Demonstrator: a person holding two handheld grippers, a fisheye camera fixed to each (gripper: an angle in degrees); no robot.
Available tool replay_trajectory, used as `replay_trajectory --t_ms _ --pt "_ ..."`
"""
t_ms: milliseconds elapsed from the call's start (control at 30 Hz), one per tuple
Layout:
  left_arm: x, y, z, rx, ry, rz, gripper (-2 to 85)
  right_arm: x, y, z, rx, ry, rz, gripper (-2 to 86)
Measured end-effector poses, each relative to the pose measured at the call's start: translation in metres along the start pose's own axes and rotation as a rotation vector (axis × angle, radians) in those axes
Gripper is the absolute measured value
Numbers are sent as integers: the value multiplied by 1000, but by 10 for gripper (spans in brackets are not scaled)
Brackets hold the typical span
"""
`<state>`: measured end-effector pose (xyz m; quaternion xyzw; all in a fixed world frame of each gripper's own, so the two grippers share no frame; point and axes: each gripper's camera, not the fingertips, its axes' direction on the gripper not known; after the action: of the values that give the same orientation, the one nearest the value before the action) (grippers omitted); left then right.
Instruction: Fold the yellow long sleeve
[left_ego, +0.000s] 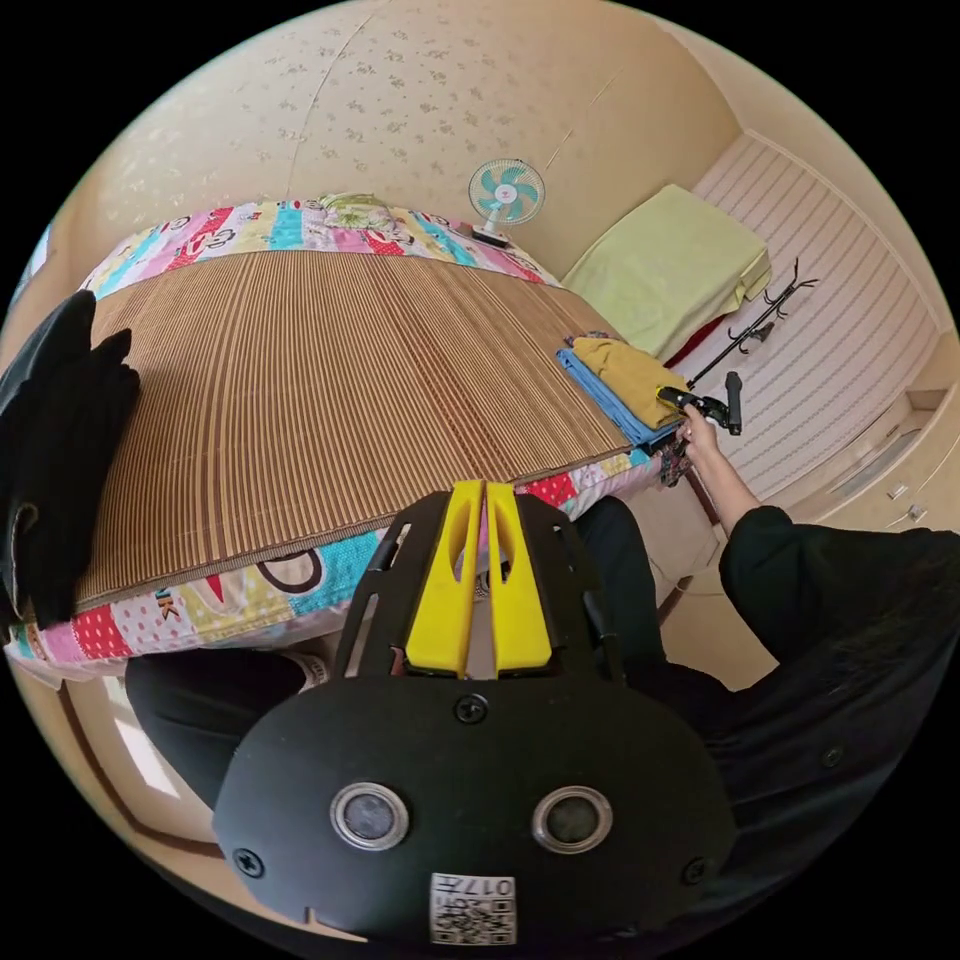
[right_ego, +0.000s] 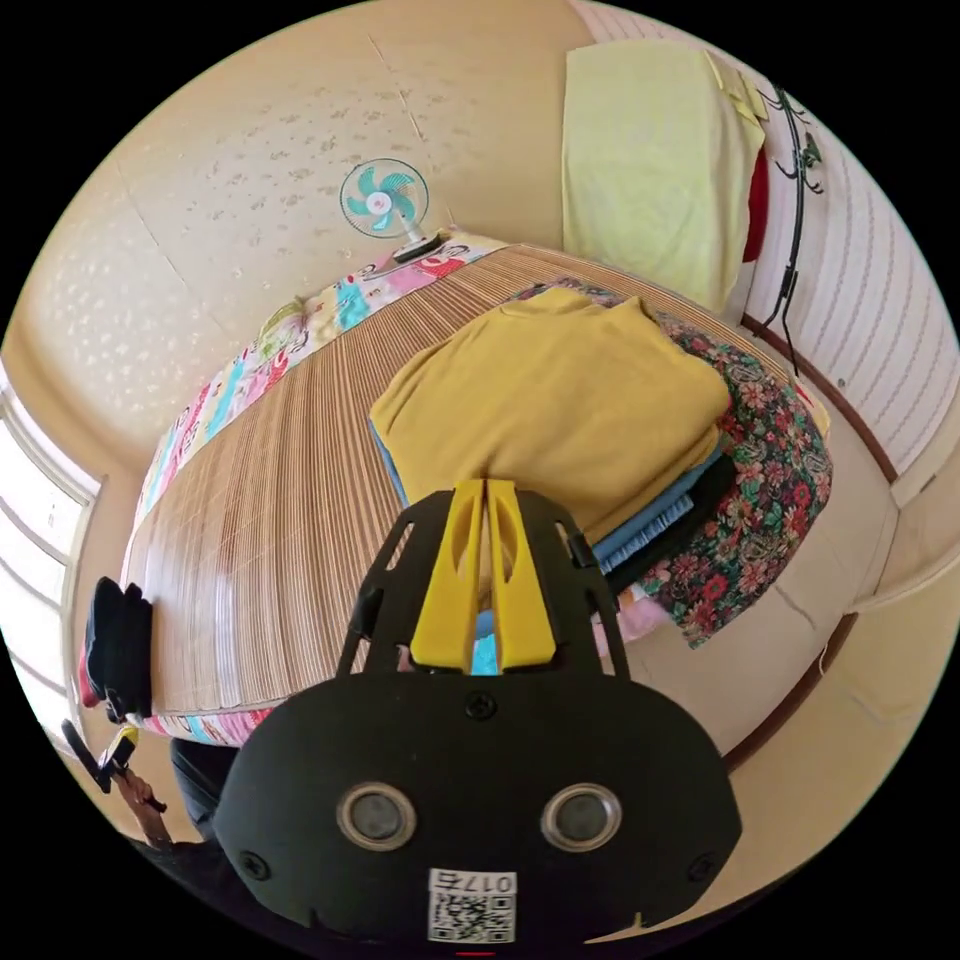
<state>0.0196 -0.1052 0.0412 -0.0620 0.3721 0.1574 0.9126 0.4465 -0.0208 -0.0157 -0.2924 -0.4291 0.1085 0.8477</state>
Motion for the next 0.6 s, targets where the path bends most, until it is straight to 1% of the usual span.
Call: replay_trajectory --t_ms 33,67,100,133,167,200,233,300,333,367,400,433,467,500,533,567,600 --pt "-4 5 -3 -1 -22 -16 -4 -17 0 0 6 -31 -57 16" --pt "-10 11 -5 -4 -47 -40 -5 -57 2 -7 30 -201 -210 12" --pt "-14 14 -7 -6 -58 -55 -5 -98 10 -22 96 -414 -300 10" --pt "-23 21 -9 -9 -78 -89 -5 -117 15 -28 120 -498 -327 11" --pt "-31 27 -12 -10 -90 -122 -5 -159 25 -37 126 -612 -386 11" --pt "-35 30 -14 -11 -93 -139 -5 -196 36 -44 122 -626 -435 14" --pt "-43 35 -17 -14 -97 -176 -5 -211 41 -47 126 -589 -444 15" --pt "-52 41 -25 -1 -94 -214 -5 -236 45 -54 183 -274 -394 35" --pt "-55 45 -31 19 -98 -220 -5 -233 43 -55 212 -185 -362 45" --pt "-56 48 -36 35 -117 -217 -5 -215 33 -55 266 -32 -259 69" --pt "-57 50 -38 39 -130 -214 -5 -188 17 -52 274 83 -172 97" --pt "-58 52 -39 39 -156 -205 -5 -174 9 -48 266 144 -142 101" --pt "-60 54 -38 34 -175 -195 -5 -143 -6 -31 235 305 -75 108" --pt "-61 54 -37 33 -180 -194 -5 -106 -18 -5 151 464 18 101" --pt "-64 56 -35 34 -181 -196 -5 -87 -21 12 88 516 54 98" --pt "-67 58 -32 38 -167 -199 -5 -61 -19 35 21 472 43 83" --pt "-69 58 -30 38 -157 -202 -5 -58 -11 25 78 398 33 67"
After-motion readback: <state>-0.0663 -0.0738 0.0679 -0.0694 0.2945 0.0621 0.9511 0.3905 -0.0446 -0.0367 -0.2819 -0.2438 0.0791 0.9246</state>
